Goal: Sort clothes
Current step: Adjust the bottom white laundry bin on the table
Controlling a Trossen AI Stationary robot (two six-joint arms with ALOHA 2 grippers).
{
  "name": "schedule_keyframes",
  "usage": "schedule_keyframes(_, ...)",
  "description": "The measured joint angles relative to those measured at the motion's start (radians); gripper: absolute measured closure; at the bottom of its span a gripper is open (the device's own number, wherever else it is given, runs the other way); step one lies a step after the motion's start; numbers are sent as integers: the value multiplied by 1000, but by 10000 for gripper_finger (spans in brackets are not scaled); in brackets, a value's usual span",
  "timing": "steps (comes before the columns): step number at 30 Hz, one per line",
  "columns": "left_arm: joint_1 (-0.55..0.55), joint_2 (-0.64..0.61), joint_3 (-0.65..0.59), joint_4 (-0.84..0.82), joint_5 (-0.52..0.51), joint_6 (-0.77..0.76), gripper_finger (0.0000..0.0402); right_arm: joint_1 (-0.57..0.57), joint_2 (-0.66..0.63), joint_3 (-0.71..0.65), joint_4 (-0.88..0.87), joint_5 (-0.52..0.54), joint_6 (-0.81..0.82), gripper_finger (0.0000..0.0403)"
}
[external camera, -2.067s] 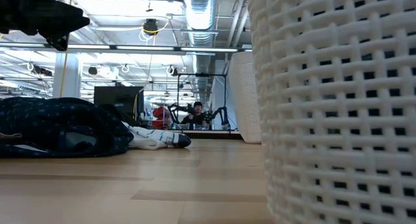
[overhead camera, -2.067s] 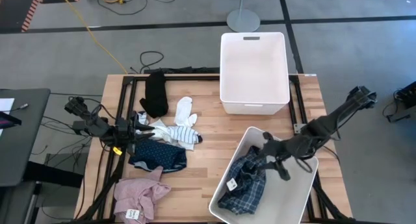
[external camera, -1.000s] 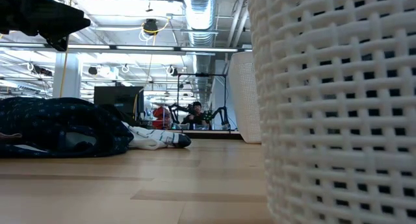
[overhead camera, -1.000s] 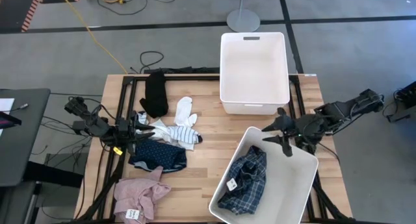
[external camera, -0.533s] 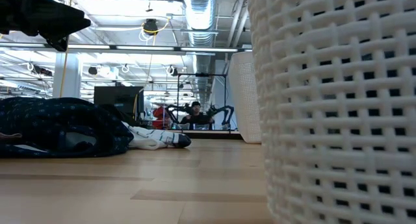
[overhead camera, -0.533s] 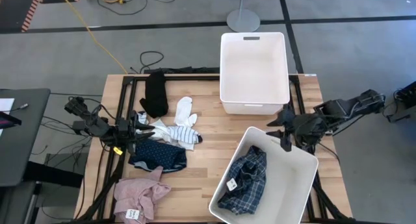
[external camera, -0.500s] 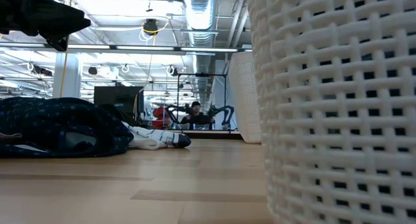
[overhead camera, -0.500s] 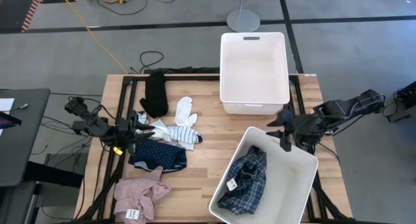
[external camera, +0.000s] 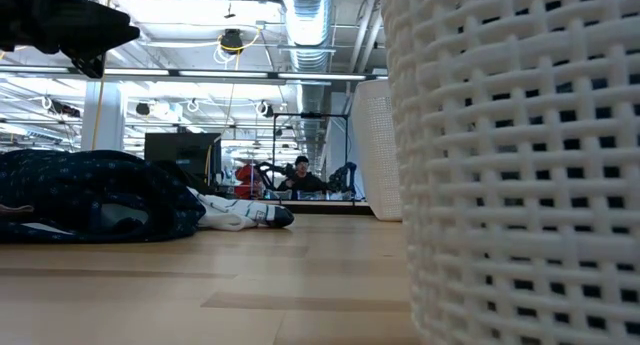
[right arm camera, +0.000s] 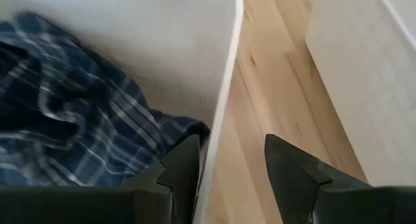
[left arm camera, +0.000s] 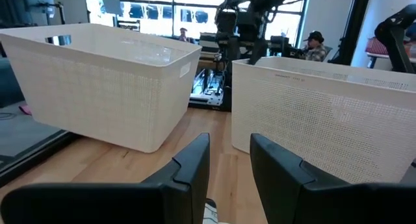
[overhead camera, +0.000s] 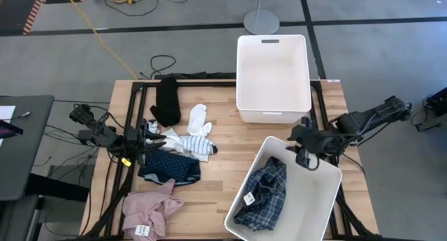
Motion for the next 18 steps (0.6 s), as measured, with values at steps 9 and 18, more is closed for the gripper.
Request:
schedule_keyframes(9, 0, 0, 0, 12, 0, 14, 297, 0, 102, 0, 16, -1, -145, 322)
schedule_keyframes(18, 0, 0, 0, 12, 0, 22, 297, -31, 117, 1, 105, -2, -295, 387)
